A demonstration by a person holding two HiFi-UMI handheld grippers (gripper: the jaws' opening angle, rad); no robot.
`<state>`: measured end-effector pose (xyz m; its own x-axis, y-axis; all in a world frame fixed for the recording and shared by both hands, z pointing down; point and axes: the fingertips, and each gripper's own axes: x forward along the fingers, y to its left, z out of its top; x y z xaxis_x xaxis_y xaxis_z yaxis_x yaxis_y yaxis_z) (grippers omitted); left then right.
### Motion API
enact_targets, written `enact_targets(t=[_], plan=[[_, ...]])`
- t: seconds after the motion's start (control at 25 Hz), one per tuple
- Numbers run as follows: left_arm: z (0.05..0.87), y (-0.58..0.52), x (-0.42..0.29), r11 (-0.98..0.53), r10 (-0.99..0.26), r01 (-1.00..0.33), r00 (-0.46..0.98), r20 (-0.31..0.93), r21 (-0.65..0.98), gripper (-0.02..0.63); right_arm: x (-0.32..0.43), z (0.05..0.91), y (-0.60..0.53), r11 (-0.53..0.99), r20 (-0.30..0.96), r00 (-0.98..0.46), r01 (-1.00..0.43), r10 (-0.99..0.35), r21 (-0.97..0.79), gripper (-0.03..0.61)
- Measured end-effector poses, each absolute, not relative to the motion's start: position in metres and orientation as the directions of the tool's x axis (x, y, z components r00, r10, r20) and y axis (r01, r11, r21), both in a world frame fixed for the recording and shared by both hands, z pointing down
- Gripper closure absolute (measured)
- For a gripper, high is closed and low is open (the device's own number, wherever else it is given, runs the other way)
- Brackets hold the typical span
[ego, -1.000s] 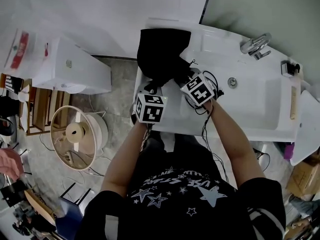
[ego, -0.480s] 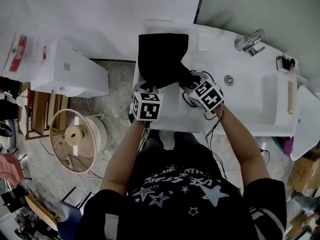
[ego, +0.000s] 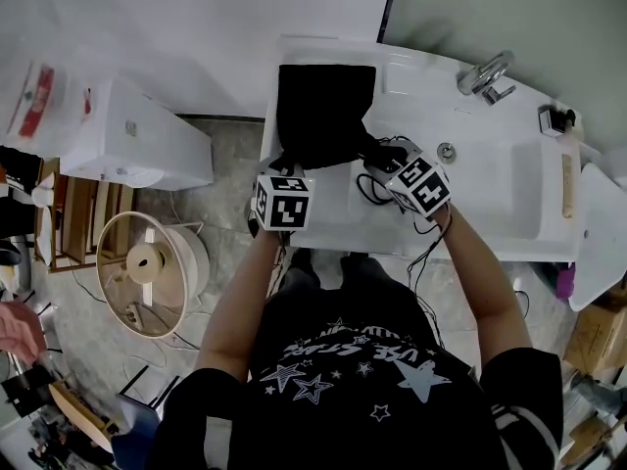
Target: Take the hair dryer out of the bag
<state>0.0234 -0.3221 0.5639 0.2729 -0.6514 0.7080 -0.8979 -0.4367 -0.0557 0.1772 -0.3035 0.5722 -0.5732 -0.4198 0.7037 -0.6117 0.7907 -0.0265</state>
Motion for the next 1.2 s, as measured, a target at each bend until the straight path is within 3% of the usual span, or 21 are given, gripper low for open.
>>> enact_targets(t=[0.56, 1.2], plan=[[0.568, -0.317, 0.017, -0.445, -0.644, -0.894, 0.276, 0.713, -0.056, 0.594, 0.184, 0.554, -0.276, 0.810, 0.677, -0.638, -0.576, -0.366, -0.106, 0.420], [0.550, -0.332, 0.016, -0.468, -0.670, -0.883, 0.332, 0.664, -0.030, 0.594, 0.192, 0.513, -0.244, 0.737, 0.526, -0.790, -0.553, -0.315, -0.390, 0.422]])
